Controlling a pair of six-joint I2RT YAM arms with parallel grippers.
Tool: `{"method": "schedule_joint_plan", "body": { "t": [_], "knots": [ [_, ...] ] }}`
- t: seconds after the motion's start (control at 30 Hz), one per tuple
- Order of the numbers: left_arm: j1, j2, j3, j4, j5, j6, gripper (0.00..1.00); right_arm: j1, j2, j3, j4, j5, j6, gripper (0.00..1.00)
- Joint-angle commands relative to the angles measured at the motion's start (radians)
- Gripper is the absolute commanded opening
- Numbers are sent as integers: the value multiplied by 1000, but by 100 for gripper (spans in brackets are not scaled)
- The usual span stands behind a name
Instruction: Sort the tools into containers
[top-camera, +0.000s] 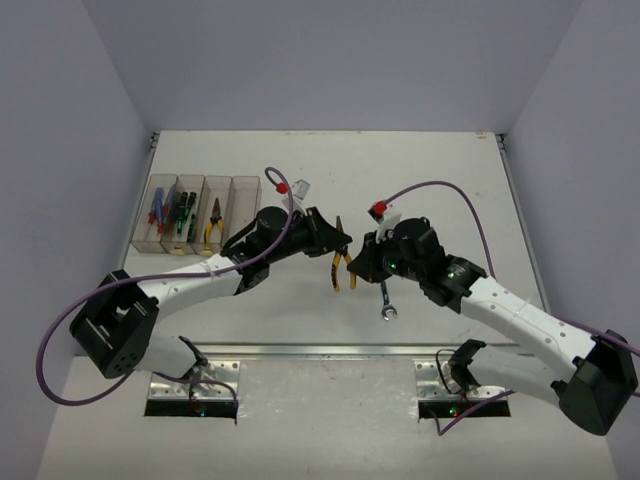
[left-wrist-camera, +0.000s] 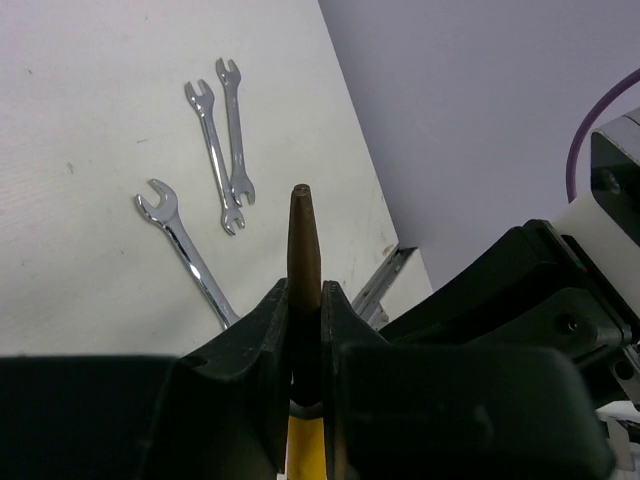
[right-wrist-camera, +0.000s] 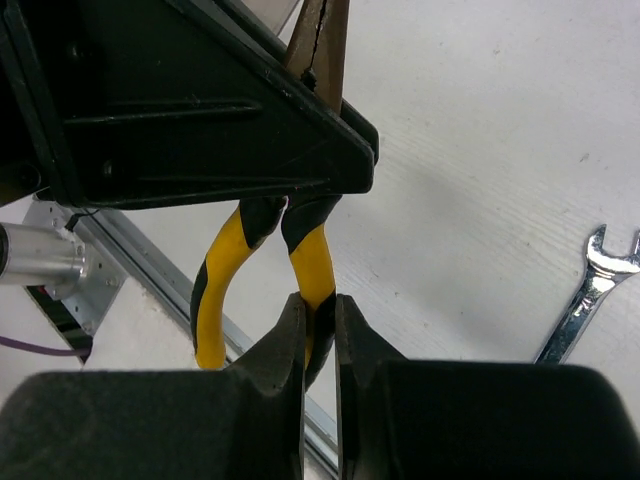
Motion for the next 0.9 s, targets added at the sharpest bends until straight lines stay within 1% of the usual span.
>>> {"method": "schedule_joint_plan", "body": {
  "t": [0.0,0.03,0.07,0.1,0.13,0.2,0.27,0.3,0.37,0.43,0.5,0.57,0.6,0.63,0.8,0.87],
  "knots": [
    [6,-17,89,-94,-65,90,0,3,-32,57,80,76,-16,33],
    [28,-23,111,-167,-76,146,0,3,-35,51,69,87,-20,67],
    [47,-25,137,-221,-89,182,0,1,-37,50,50,103,-20,95],
    [70,-23,192,-266,-121,218,0,0,-38,54,-11,166,-25,99],
    [95,-17,229,-318,-125,255,0,-3,-39,57,-19,207,-27,99],
    [202,23,353,-515,-191,370,0,-35,-59,55,-109,317,-22,99],
    [288,47,407,-629,-262,444,0,-79,-90,37,-154,347,-8,99],
    [354,85,481,-695,-348,506,0,-135,-121,13,-168,350,0,99],
    [424,148,582,-749,-466,576,0,-193,-146,-17,-174,310,-3,99],
    [488,217,654,-757,-568,684,0,-249,-161,-37,-180,267,-35,99],
    [542,287,725,-779,-629,770,0,-265,-159,-45,-191,269,-46,99],
    [592,347,779,-806,-651,857,0,-265,-146,-45,-195,246,-50,99],
    [597,370,785,-802,-651,871,0,-265,-139,-44,-195,220,-54,99],
    [615,402,775,-788,-655,923,0,-265,-125,-41,-193,191,-57,99],
    [671,503,806,-854,-653,919,0,-265,-43,-33,-196,130,-60,99],
    [679,531,824,-894,-617,914,0,-265,-45,-36,-197,115,-60,99]
  ]
}}
